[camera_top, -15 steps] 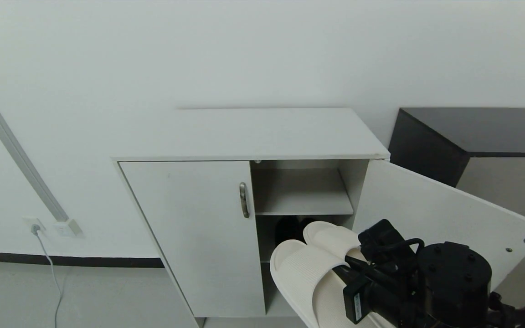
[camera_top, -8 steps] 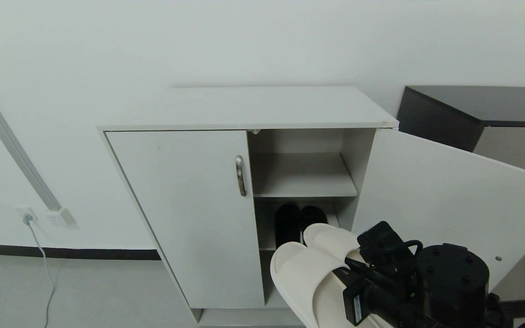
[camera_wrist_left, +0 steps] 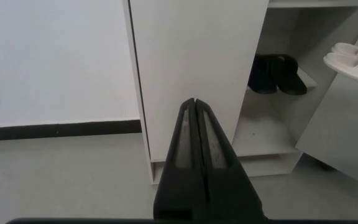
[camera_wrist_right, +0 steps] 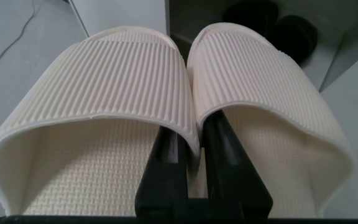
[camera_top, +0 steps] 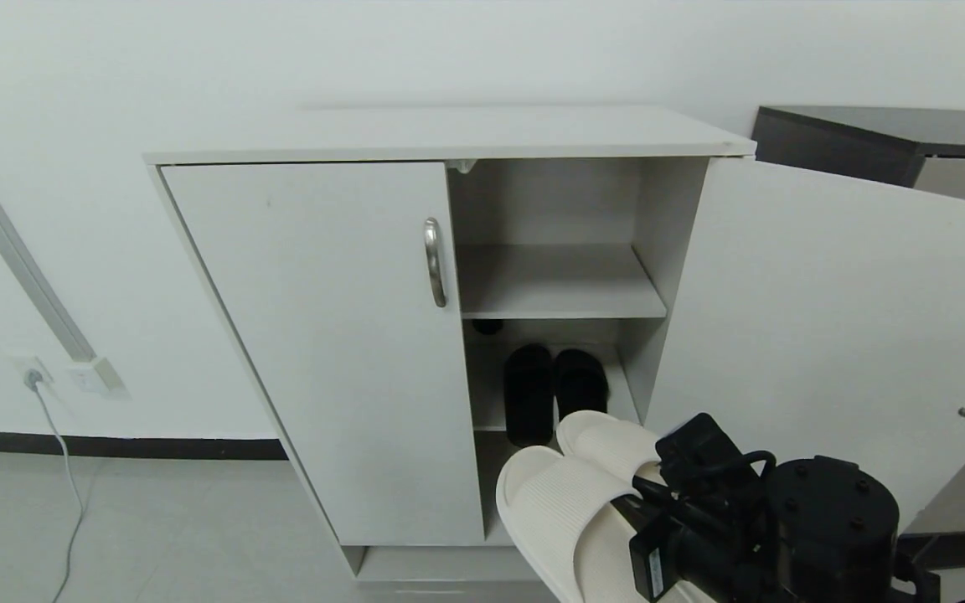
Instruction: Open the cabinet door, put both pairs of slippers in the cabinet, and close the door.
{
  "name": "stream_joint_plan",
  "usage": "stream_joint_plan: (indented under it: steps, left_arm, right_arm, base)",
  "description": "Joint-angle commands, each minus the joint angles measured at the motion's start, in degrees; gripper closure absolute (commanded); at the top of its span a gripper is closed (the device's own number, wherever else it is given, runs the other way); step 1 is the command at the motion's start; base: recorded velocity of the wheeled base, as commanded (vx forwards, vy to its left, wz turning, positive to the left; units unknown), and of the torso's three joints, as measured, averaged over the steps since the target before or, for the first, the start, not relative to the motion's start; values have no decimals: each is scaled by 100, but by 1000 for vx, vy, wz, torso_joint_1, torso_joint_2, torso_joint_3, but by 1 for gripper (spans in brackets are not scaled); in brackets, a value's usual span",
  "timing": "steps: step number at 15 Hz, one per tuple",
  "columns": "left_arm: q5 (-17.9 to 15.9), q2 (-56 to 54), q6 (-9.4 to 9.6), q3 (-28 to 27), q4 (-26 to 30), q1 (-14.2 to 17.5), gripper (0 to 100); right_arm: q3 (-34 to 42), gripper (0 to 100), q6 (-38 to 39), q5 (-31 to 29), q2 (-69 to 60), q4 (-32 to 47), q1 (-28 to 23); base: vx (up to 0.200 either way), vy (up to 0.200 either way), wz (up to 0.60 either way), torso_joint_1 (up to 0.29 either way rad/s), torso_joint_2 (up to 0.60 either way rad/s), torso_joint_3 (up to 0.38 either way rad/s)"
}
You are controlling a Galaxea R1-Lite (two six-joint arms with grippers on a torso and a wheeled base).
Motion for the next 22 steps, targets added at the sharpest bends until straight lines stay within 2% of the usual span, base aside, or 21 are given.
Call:
stream_joint_plan:
  steps: [1,4,10,12,16,19,22]
  left_arm:
    - [1,-1,-1,0,-2,-6,100]
    - [1,-1,-1,0,-2,2,100]
    - [1,-1,-1,0,-2,-6,100]
    - [1,-1,-1,0,6,-6,100]
    - [1,-1,-1,0,-2,2,100]
    - [1,-1,-1,0,-2,-6,100]
    - [1,-1,-1,0,6,2,100]
  right_arm:
    - [23,100,2,3,39,-7,-2]
    - [14,100,2,12,39,-7,-2]
    - [58,100,-86,-6,101,-33,7]
    - [76,100,-77,30,154,-156,-2]
    - [23,100,-130,-6,470,-639,51]
    - [-452,100,-262,-366,830,-824,174]
    - [-1260,100,-244,-911,1006,-147,349]
  base:
    - [0,0,0,-22,437,422]
    - [0,0,0,4,199,191]
    - [0,0,-100,0,1,1]
    - [0,0,-600,2,7,5]
    - [0,0,0,0,0,0]
    - [0,0,0,0,0,0]
    - [0,0,0,0,0,0]
